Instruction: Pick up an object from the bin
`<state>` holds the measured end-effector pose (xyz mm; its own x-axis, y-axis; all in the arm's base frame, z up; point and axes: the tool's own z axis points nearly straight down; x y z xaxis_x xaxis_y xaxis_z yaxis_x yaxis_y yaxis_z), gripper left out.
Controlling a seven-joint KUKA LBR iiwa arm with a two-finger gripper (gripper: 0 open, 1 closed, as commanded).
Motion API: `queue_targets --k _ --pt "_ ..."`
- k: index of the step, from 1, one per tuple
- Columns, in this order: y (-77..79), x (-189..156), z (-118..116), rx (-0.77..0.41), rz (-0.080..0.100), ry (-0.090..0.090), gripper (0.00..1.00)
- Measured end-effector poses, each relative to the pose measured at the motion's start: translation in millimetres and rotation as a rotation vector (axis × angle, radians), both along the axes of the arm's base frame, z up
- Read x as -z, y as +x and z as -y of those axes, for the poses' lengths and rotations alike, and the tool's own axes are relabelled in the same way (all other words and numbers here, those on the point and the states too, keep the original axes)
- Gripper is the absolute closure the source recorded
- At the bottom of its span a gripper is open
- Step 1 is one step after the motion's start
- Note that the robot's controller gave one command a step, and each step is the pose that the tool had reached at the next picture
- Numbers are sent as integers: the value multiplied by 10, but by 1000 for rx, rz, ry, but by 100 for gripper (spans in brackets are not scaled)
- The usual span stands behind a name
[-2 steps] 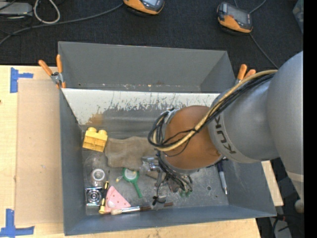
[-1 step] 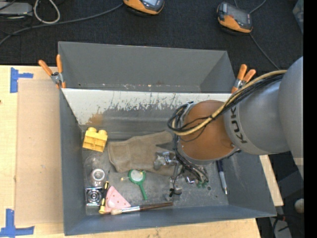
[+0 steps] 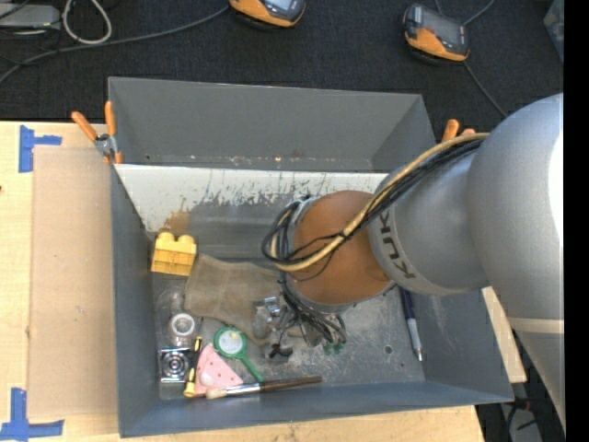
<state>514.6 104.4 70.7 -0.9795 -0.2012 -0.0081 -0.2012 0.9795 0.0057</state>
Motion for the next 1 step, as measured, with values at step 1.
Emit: queue_targets --k 1 --pt "0 -1 2 1 0 0 100"
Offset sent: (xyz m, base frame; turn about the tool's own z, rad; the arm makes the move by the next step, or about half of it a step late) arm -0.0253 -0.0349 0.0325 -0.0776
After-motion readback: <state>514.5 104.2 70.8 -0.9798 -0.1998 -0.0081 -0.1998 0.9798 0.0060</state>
